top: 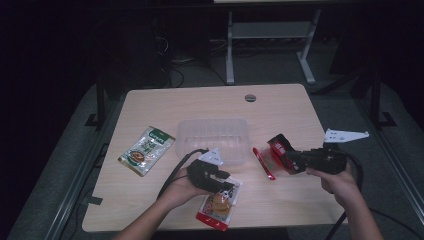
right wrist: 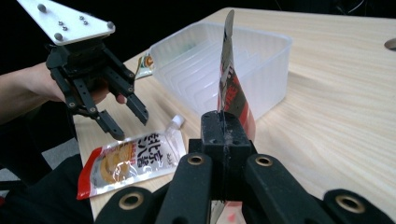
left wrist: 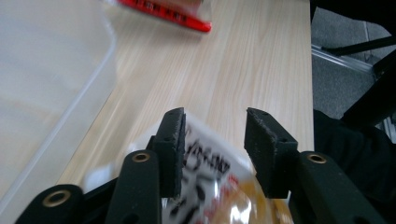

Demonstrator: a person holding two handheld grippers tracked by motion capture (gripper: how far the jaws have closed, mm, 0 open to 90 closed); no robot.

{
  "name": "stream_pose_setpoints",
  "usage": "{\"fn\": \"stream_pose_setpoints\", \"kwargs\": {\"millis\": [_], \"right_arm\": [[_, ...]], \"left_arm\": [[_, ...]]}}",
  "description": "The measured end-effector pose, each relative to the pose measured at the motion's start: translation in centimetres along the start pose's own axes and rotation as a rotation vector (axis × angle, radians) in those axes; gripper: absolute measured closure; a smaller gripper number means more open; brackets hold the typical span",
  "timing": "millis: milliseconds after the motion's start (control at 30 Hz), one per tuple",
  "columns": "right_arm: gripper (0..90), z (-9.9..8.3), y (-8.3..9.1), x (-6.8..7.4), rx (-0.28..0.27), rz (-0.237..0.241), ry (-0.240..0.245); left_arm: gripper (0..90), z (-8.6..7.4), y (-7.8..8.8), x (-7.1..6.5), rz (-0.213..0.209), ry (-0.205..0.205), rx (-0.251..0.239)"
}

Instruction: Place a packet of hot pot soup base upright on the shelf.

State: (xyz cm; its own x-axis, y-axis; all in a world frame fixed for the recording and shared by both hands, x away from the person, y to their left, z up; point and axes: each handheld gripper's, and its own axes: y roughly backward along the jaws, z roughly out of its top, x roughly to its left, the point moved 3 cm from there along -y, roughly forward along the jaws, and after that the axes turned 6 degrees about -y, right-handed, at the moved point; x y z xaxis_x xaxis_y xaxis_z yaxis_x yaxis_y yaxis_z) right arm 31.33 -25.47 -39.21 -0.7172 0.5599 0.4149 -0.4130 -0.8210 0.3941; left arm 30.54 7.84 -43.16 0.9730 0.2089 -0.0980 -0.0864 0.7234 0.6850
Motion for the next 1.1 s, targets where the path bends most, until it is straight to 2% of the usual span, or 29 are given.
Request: {"fn": "stream_pose_setpoints", "kwargs": {"millis": [133, 300, 700, 900, 1100], "right_arm": [[90.0, 0.6, 0.1, 0.2, -0.016, -0.001, 0.008], [90.0, 1.6, 0.1, 0.6, -0.04, 0.001, 0.022], [90.0, 4.7, -1.3, 1.6, -0.092, 0.023, 0.048], [90.0, 6.0, -1.8, 2.0, -0.113, 0.039, 0.066], [90.0, 7.4, -3.3, 2.4, -0.124, 0.063, 0.07]], "left_arm": [[53.6, -1.5, 1.9, 0.2, 0.029, 0.016, -0.012], [49.8, -4.1, 4.6, 0.4, 0.067, 0.054, -0.024], [40.0, -9.3, 9.3, 0.3, 0.172, 0.149, -0.054], [37.6, -10.8, 10.1, 0.0, 0.208, 0.167, -0.048], [36.4, -11.4, 10.4, -0.2, 0.224, 0.179, -0.038]]}}
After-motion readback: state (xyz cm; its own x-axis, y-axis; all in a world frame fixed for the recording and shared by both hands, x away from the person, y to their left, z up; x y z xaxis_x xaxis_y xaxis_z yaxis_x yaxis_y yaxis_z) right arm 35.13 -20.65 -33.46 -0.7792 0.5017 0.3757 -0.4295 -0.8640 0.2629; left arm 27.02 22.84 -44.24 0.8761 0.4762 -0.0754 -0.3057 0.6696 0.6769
